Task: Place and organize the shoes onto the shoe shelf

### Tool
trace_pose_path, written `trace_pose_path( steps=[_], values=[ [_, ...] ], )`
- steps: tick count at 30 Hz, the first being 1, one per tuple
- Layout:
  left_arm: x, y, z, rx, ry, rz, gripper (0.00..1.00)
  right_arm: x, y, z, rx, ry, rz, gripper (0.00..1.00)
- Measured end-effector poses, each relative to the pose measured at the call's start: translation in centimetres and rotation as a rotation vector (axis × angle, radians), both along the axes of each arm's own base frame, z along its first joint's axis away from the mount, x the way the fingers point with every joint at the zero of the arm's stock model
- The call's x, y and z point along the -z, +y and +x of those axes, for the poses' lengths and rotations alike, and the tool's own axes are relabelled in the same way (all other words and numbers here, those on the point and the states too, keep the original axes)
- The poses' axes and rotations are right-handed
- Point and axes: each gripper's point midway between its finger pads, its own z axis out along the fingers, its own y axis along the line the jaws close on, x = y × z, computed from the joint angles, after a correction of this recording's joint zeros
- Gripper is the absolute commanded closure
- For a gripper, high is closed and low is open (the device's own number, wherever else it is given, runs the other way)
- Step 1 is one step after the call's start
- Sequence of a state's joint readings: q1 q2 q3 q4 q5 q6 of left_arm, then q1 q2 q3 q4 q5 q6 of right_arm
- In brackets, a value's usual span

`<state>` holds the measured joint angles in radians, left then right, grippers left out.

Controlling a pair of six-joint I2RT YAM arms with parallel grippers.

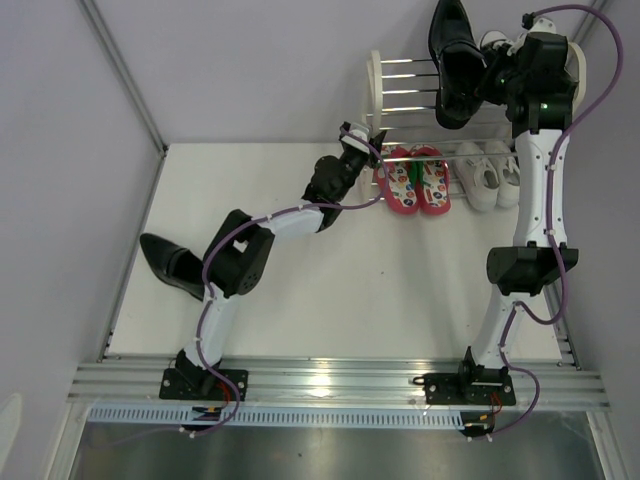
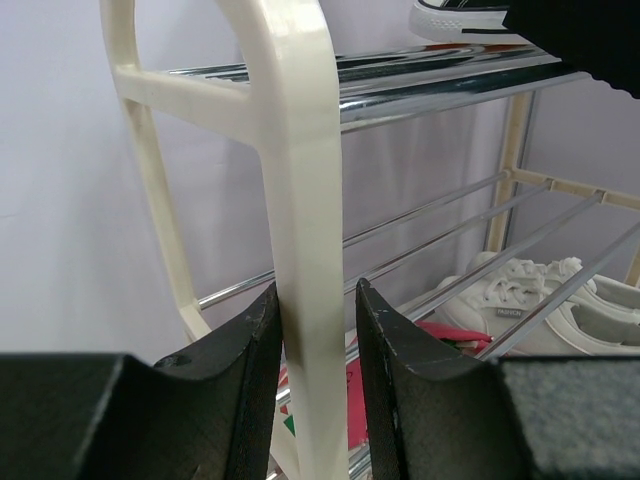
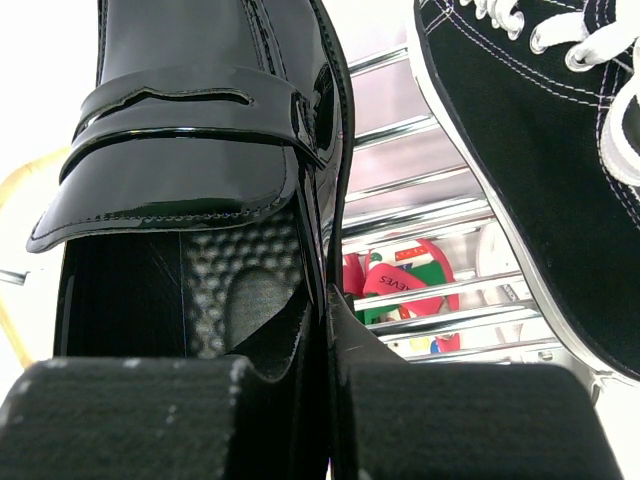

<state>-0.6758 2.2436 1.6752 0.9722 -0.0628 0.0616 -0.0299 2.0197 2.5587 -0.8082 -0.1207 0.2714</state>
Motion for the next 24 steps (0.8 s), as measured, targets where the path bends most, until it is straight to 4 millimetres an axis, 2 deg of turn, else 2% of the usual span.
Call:
trace_pose_path(
  steps=[2, 3, 4, 5, 6, 7, 9, 11, 15, 18, 19, 20, 24],
  values=[
    [0.0, 0.0, 0.0, 0.000, 0.000, -0.001, 0.62, 0.0, -0.1, 0.0, 0.001, -0.001, -0.004, 0.98],
    [0.0, 0.0, 0.0, 0.000, 0.000, -0.001, 0.61, 0.0, -0.1, 0.0, 0.002, -0.001, -0.004, 0.94],
    [0.0, 0.0, 0.0, 0.000, 0.000, -0.001, 0.61, 0.0, -0.1, 0.0, 0.002, -0.001, -0.005, 0.85],
    [0.0, 0.0, 0.0, 0.000, 0.000, -0.001, 0.61, 0.0, -0.1, 0.0, 0.002, -0.001, -0.004, 0.62],
    [0.0, 0.0, 0.0, 0.000, 0.000, -0.001, 0.62, -0.1, 0.0, 0.0, 0.003, -0.004, 0.005, 0.55],
    [0.0, 0.0, 0.0, 0.000, 0.000, -0.001, 0.62, -0.7, 0.1, 0.2, -0.002, -0.025, 0.010, 0.42],
    [0.0, 0.0, 0.0, 0.001, 0.000, -0.001, 0.62, -1.9, 0.3, 0.2, -0.011, -0.067, 0.008, 0.32],
    [0.0, 0.0, 0.0, 0.001, 0.000, -0.001, 0.62, -3.0, 0.3, 0.6, -0.018, -0.113, 0.012, 0.24],
    [-0.1, 0.0, 0.0, 0.002, -0.001, -0.002, 0.62, -3.5, 0.6, 0.6, -0.041, -0.128, 0.030, 0.23],
    [-0.2, 0.0, -0.1, 0.002, -0.004, -0.004, 0.61, -4.0, 1.1, 0.2, -0.068, -0.139, 0.047, 0.13],
    [-0.2, 0.0, -0.1, 0.002, -0.005, -0.005, 0.61, -4.1, 1.2, 0.1, -0.075, -0.141, 0.049, 0.04],
    [-0.2, 0.0, -0.1, 0.002, -0.005, -0.005, 0.61, -4.4, 1.4, -0.2, -0.084, -0.146, 0.054, 0.01],
    [-0.2, -0.1, -0.1, 0.003, -0.004, -0.007, 0.61, -5.7, 1.9, -2.0, -0.118, -0.166, 0.032, 0.01]
  ],
)
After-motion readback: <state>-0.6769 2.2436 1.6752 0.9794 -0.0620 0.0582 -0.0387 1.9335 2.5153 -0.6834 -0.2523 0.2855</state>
